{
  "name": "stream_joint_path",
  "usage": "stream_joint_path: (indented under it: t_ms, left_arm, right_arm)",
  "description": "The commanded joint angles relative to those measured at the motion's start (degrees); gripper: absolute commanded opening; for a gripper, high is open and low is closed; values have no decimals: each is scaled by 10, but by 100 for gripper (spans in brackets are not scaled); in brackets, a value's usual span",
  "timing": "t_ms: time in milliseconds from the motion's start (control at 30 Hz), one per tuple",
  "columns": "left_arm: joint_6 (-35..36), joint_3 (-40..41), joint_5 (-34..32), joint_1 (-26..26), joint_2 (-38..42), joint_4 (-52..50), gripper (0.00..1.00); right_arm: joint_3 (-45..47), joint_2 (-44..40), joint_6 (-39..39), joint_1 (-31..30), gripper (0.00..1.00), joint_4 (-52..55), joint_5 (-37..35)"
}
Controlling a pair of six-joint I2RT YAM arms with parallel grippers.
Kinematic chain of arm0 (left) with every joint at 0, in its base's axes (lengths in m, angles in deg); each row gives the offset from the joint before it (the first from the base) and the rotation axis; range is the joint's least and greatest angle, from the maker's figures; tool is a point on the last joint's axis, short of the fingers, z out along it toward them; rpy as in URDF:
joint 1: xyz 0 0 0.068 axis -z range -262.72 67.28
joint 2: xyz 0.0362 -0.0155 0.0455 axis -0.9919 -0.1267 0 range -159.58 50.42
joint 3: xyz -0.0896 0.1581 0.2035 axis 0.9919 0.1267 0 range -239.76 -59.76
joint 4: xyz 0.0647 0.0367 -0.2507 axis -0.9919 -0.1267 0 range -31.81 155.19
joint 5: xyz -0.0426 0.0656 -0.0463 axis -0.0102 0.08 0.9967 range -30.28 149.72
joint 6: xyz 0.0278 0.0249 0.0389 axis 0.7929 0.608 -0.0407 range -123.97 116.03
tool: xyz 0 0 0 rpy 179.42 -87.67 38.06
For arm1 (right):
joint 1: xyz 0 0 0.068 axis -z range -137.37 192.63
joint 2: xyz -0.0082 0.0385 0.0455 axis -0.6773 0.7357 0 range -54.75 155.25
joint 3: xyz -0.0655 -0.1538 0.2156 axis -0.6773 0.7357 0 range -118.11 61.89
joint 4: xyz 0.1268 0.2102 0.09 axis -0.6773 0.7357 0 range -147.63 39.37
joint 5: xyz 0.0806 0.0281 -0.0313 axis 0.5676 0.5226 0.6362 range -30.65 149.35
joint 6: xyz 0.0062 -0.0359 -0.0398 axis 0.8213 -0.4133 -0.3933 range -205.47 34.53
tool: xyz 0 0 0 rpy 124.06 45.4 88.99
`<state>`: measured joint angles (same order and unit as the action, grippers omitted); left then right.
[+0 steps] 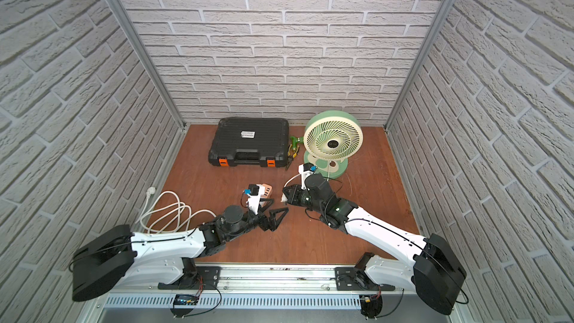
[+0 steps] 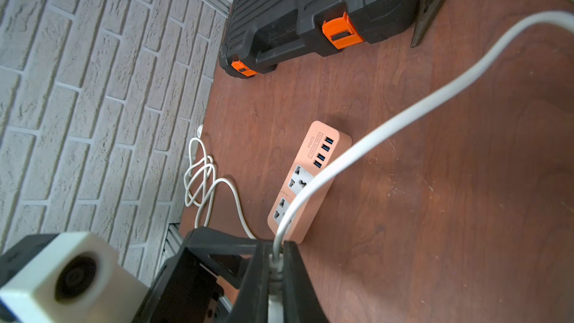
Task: Plug the desk fan into the power strip
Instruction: Pick up the plug from the center of the board.
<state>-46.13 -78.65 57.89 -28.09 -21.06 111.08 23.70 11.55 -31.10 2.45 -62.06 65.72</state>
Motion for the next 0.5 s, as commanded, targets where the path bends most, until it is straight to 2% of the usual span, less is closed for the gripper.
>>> stream_joint_path:
  t_ms: [0, 200, 333, 467]
  left_arm:
    - [10, -20, 11, 9, -30, 82, 96]
    - [31, -37, -3, 21, -43, 64, 83]
    - [51, -48, -35, 30, -33, 29, 72]
    - [63, -49, -62, 35, -22, 11, 66]
  right_arm:
    - [13, -22, 29, 7, 3, -65, 13]
    - [14, -37, 27, 7, 3, -57, 17]
    - [17, -39, 29, 7, 3, -60, 21]
    - [25, -41, 31, 7, 3, -69, 25]
